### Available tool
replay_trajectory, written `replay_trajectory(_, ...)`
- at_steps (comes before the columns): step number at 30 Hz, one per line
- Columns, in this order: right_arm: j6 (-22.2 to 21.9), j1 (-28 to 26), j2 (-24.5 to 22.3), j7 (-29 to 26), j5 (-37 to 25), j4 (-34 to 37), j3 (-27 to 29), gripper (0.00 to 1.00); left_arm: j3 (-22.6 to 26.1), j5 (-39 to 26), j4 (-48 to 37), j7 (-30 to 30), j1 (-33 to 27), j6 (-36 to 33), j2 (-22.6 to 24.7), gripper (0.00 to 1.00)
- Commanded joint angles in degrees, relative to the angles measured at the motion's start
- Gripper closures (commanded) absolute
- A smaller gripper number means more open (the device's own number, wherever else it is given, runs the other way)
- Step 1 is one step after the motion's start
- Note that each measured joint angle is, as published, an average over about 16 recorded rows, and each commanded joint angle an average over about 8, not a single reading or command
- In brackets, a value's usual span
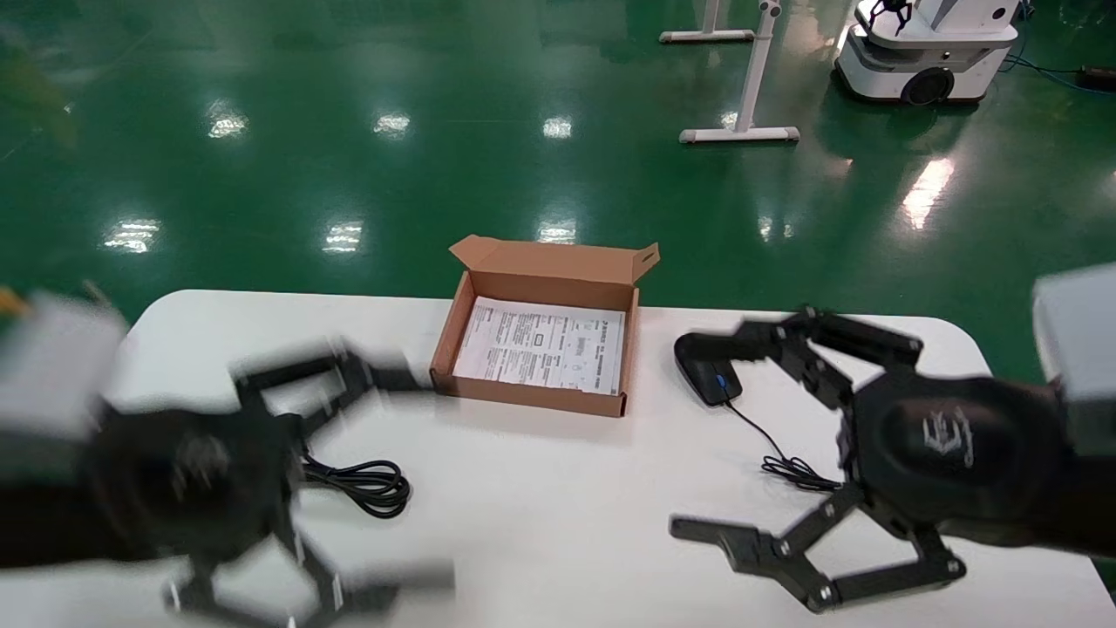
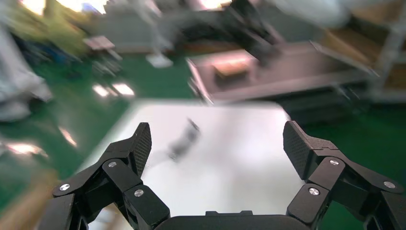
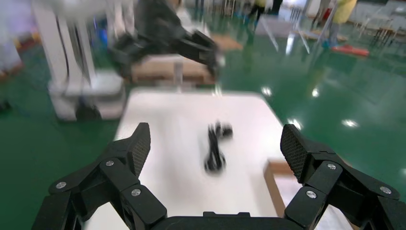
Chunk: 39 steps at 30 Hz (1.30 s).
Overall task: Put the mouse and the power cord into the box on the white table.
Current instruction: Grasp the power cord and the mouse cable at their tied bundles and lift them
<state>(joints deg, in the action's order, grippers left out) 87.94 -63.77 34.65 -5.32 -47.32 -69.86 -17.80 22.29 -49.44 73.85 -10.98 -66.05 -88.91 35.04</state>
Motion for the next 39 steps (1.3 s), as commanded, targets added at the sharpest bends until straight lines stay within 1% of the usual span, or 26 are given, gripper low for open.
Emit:
replay_trajectory(1,0.9,-0.3,-0.3,1.4,-1.5,0.8,-0.2,0.00,1.8,-2.4,0.5,-0.5,-1.2,-1.6,0.0,0.00)
replay_trajectory(5,2.5,-4.6,0.3,8.3,-8.2,6.6,-3.4,0.00,8.1,-9.2,-0.8,0.7,-6.7,-2.2,0.0,0.00)
replay_trajectory(10,1.7,-10.3,2.0,17.1,-17.1,16.3,-7.8,0.00,14.7,-18.3,-4.3,4.4,-14.1,-1.9,0.8,0.00)
replay_trajectory(16,1.1,-15.7,4.4,26.7,-26.4,27.2,-11.9,0.00,22.2,-29.7,-10.3,11.0,-22.2,-1.8,3.8,0.00)
replay_trajectory(22,1.3,-19.8,6.4,35.0,-32.9,36.5,-15.5,0.00,29.3,-38.4,-18.3,18.3,-28.5,-1.7,7.5,0.00)
replay_trajectory(26,0.9,-21.8,7.6,39.4,-36.0,42.1,-17.3,0.00,32.9,-41.5,-24.2,22.7,-31.3,-1.6,10.1,0.00)
replay_trajectory(31,-0.3,-24.0,9.4,43.7,-38.6,49.0,-18.8,0.00,36.3,-43.3,-31.9,27.8,-33.5,-1.4,13.6,0.00)
replay_trajectory(39,-1.8,-26.1,12.4,47.9,-40.6,57.4,-20.0,0.00,39.2,-45.1,-44.3,35.0,-36.2,0.1,19.1,0.00)
